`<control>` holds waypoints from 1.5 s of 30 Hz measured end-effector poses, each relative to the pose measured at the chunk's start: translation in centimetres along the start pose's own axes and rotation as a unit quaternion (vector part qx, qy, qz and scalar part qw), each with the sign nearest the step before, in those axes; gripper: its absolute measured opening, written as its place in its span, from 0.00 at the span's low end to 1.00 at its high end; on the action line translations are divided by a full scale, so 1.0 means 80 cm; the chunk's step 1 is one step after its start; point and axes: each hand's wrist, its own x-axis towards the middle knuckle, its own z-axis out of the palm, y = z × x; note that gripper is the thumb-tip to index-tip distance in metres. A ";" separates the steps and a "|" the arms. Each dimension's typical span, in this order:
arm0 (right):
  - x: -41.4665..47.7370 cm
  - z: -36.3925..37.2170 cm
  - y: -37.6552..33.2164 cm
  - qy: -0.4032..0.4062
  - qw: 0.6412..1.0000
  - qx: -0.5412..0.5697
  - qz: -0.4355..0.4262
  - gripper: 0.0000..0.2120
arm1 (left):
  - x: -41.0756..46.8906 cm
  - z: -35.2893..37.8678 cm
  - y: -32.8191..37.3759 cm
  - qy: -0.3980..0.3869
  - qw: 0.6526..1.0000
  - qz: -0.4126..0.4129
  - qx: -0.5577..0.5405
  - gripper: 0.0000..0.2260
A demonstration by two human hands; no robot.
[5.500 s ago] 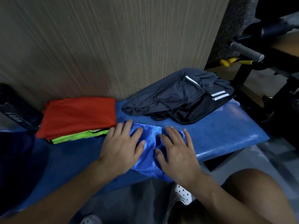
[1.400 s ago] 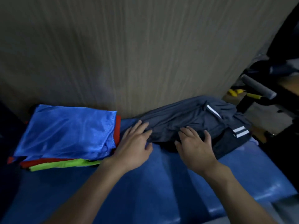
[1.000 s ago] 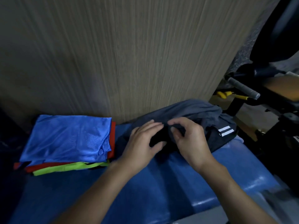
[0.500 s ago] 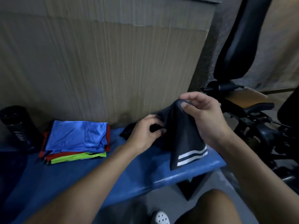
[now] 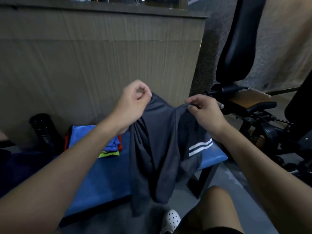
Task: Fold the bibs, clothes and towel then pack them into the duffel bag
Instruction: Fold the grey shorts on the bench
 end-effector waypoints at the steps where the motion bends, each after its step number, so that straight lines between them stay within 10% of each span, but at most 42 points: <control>1: 0.002 0.004 -0.007 -0.007 1.000 0.002 -0.008 0.09 | -0.004 -0.006 0.010 -0.026 1.000 -0.018 0.000 0.06; 9: 0.009 0.015 -0.033 -0.036 0.999 -0.032 -0.022 0.10 | -0.027 -0.039 0.015 -0.132 0.971 -0.090 0.176 0.10; 21: -0.002 0.024 -0.036 -0.127 0.989 -0.069 -0.037 0.06 | -0.022 -0.040 0.047 -0.094 0.990 -0.102 0.034 0.07; 27: -0.012 0.038 -0.036 -0.272 0.957 -0.038 -0.095 0.30 | -0.015 -0.048 0.064 -0.136 0.985 -0.096 0.034 0.08; 31: -0.020 0.061 -0.052 -0.325 0.941 0.041 -0.090 0.13 | -0.013 -0.050 0.066 -0.164 0.979 -0.117 0.037 0.09; 38: -0.016 0.079 -0.079 -0.172 0.966 0.146 0.123 0.09 | -0.011 -0.052 0.018 0.005 0.991 -0.067 0.112 0.05; 45: -0.008 0.087 -0.095 -0.055 0.902 0.329 0.275 0.03 | -0.057 -0.026 0.013 -0.116 0.984 -0.128 0.052 0.29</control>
